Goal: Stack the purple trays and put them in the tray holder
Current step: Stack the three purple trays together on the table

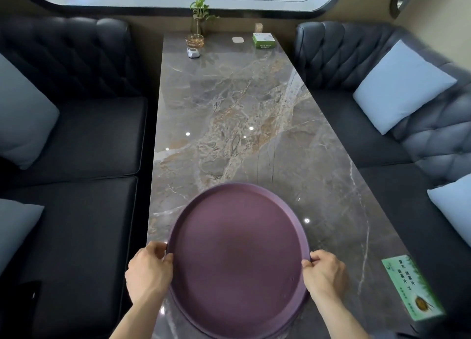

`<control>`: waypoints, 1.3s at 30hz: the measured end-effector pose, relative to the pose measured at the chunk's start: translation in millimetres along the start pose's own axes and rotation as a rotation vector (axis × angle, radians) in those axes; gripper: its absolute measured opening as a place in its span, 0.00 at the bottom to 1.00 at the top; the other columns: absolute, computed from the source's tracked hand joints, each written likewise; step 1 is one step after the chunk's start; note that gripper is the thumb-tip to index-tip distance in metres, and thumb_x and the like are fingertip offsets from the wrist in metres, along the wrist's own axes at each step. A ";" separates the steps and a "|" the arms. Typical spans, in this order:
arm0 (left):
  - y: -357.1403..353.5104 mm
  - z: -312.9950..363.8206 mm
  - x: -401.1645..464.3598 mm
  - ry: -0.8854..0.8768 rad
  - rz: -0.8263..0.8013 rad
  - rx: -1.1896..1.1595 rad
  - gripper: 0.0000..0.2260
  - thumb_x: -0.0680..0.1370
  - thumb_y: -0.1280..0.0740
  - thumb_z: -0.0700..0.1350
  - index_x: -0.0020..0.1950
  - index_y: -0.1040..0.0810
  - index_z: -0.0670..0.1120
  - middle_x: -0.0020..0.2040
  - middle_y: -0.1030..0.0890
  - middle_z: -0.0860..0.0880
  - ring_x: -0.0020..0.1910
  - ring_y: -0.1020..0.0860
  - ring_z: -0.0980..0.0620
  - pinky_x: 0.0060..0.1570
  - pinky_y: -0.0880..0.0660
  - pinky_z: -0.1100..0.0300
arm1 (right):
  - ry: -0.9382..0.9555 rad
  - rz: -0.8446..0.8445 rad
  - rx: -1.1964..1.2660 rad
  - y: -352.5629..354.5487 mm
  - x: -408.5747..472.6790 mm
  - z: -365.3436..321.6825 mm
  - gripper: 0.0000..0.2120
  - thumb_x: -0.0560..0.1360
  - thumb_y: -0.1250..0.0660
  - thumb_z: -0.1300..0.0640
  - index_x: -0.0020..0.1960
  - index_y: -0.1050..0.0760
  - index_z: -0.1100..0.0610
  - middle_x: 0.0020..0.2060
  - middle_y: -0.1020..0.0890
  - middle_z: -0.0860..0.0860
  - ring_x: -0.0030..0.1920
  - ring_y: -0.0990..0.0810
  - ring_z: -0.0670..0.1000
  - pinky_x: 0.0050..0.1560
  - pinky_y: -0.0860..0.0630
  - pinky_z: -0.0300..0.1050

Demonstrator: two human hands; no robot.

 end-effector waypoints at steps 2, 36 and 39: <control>1.7 -0.4 0.6 0.025 -0.012 -0.027 0.07 0.73 0.29 0.45 0.49 0.16 0.54 0.43 0.16 0.54 0.45 0.21 0.47 0.47 0.27 0.54 | -0.007 0.002 -0.014 0.5 -0.3 -0.2 0.05 0.70 0.26 0.59 0.47 0.16 0.54 0.43 0.15 0.55 0.46 0.18 0.61 0.44 0.21 0.49; -3.1 -0.6 5.7 -0.066 -0.077 0.030 0.16 0.73 0.32 0.40 0.56 0.20 0.58 0.37 0.20 0.59 0.44 0.20 0.45 0.43 0.26 0.54 | -0.081 -0.076 -0.022 6.1 0.6 1.5 0.09 0.67 0.27 0.61 0.33 0.24 0.50 0.33 0.21 0.54 0.37 0.26 0.59 0.37 0.31 0.44; -3.8 -0.3 7.7 -0.064 -0.075 0.034 0.16 0.72 0.31 0.40 0.54 0.20 0.58 0.36 0.22 0.61 0.42 0.22 0.47 0.42 0.28 0.56 | -0.096 -0.084 -0.017 6.1 2.2 1.5 0.09 0.67 0.26 0.60 0.34 0.24 0.50 0.31 0.22 0.51 0.36 0.25 0.58 0.36 0.30 0.43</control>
Point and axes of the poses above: each hand's wrist, its own x-axis towards the middle knuckle, its own y-axis out of the back of the hand, z = x × y, the point moved 4 cm from there along x, towards the middle knuckle
